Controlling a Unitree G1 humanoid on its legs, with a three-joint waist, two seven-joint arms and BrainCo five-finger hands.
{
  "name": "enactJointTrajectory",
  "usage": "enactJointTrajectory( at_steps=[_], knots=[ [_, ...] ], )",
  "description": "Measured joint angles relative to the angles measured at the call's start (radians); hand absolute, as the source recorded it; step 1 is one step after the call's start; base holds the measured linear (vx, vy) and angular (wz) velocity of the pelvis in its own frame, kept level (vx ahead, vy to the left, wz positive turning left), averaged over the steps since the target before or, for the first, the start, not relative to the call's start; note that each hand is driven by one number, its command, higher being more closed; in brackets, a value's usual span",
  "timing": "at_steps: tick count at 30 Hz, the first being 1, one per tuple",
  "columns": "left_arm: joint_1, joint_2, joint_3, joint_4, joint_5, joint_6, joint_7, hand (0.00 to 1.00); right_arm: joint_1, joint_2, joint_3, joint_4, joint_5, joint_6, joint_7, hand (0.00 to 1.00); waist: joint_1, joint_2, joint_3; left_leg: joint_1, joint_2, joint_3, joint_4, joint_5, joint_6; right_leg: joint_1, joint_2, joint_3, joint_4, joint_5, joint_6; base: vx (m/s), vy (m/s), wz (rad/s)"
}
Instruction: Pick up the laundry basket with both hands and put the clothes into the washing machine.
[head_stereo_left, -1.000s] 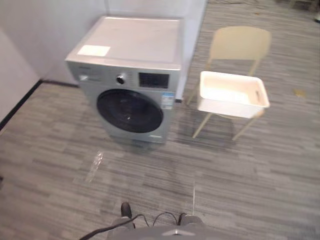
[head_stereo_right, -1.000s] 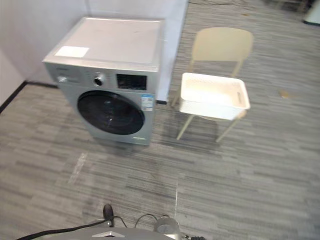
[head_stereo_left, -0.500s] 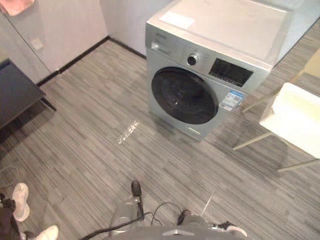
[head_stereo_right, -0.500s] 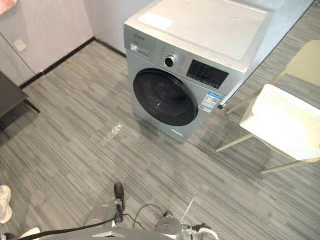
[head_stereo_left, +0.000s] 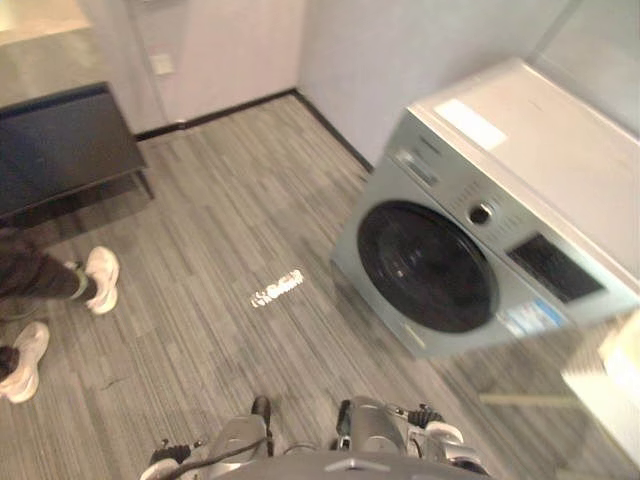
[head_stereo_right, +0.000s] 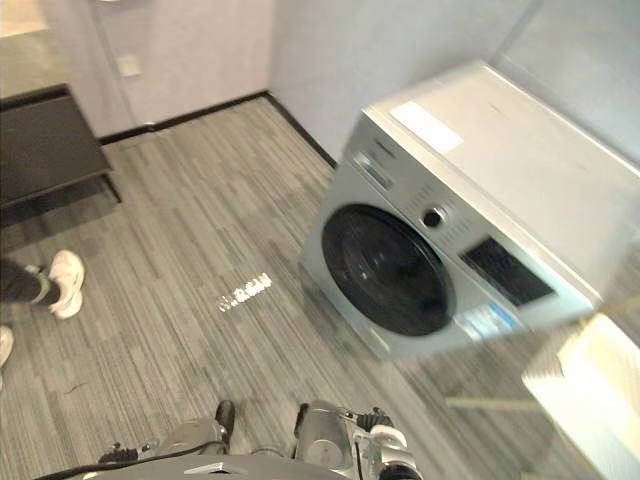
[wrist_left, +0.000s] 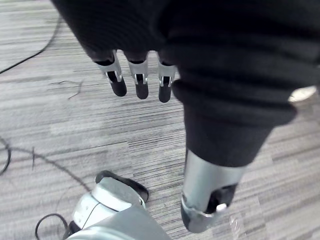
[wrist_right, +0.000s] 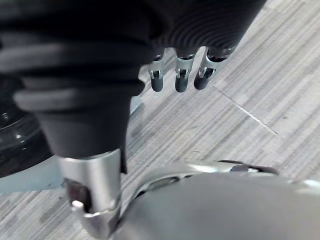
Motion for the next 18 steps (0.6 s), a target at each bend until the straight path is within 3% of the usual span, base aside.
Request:
enactJointTrajectory(
  at_steps=[4,6,7,8,9,10,11,12,15,16,18],
  knots=[
    [-0.009,-0.031,0.061,-0.001,0.031,0.001,0.001,0.00,0.040,0.013,-0.050,-0.029,0.006,0.001,0.001,0.00,0.020,0.020,0.001,0.026,0.062,-0.114,0.048,-0.094,-0.051,-0.018,0.057,0.083,-0.401,0.042,0.016,0.31,-0.274,0.99],
    [-0.027,-0.036,0.101,-0.002,0.047,0.001,0.001,0.00,0.074,0.029,-0.065,-0.037,0.011,0.004,0.000,0.00,0.038,0.007,-0.006,0.027,0.077,-0.166,0.101,-0.170,-0.104,-0.012,0.070,0.121,-0.530,0.096,0.041,0.45,-0.490,0.82],
    [-0.032,-0.030,0.114,-0.002,0.048,0.001,0.000,0.00,0.096,0.047,-0.072,-0.042,0.012,0.010,0.000,0.00,0.035,-0.013,-0.016,0.033,0.073,-0.183,0.113,-0.207,-0.127,0.021,0.061,0.145,-0.573,0.119,0.034,0.47,-0.557,0.70],
    [-0.041,-0.031,0.121,0.003,0.048,0.001,0.000,0.00,0.098,0.044,-0.089,-0.043,0.017,0.010,0.000,0.00,0.037,-0.010,-0.014,0.042,0.089,-0.178,0.118,-0.221,-0.139,0.018,0.068,0.137,-0.547,0.190,0.028,0.47,-0.555,0.66],
    [-0.056,-0.043,0.125,0.008,0.055,0.001,0.001,0.00,0.097,0.035,-0.114,-0.047,0.030,0.010,0.000,0.00,0.034,0.031,0.001,0.054,0.128,-0.122,0.128,-0.221,-0.147,0.014,0.085,0.102,-0.477,0.149,0.019,0.45,-0.463,0.65],
    [-0.056,-0.070,0.125,0.009,0.057,-0.001,-0.001,0.00,0.101,0.029,-0.127,-0.063,0.032,0.010,-0.001,0.00,0.015,0.062,-0.006,0.071,0.179,-0.043,0.132,-0.193,-0.182,0.014,0.102,0.061,-0.407,0.085,0.001,0.45,-0.425,0.55],
    [-0.055,-0.074,0.126,0.009,0.056,-0.002,0.000,0.00,0.103,0.027,-0.126,-0.065,0.032,0.011,-0.001,0.00,0.015,0.068,-0.010,0.074,0.188,-0.031,0.132,-0.187,-0.188,0.016,0.107,0.055,-0.397,0.073,0.000,0.46,-0.410,0.38],
    [-0.050,-0.076,0.129,0.009,0.055,-0.002,0.001,0.00,0.109,0.022,-0.123,-0.075,0.032,0.010,-0.001,0.00,0.014,0.085,-0.020,0.068,0.219,-0.006,0.171,-0.170,-0.201,0.029,0.128,0.035,-0.375,0.036,-0.025,0.34,-0.297,0.08],
    [-0.048,-0.076,0.133,-0.007,0.055,-0.002,-0.001,0.00,0.110,0.018,-0.115,-0.079,0.045,0.010,-0.003,0.00,0.008,0.090,-0.011,-0.098,0.246,0.005,0.559,-0.061,-0.241,0.101,0.160,0.000,-0.375,-0.023,-0.062,0.36,-0.342,0.18],
    [-0.048,-0.076,0.131,-0.018,0.048,-0.003,-0.001,0.00,0.112,0.014,-0.105,-0.078,0.052,0.011,-0.003,0.00,0.012,0.093,-0.005,-0.198,0.250,0.055,0.783,-0.052,-0.246,0.151,0.160,-0.015,-0.382,-0.032,-0.070,0.25,-0.222,0.15],
    [-0.049,-0.074,0.130,-0.020,0.046,-0.001,0.001,0.00,0.117,0.011,-0.098,-0.074,0.062,0.016,0.000,0.00,0.015,0.082,0.005,-0.274,0.268,0.182,0.882,-0.068,-0.201,0.212,0.152,-0.020,-0.419,-0.033,-0.072,0.21,-0.137,0.07]
  ],
)
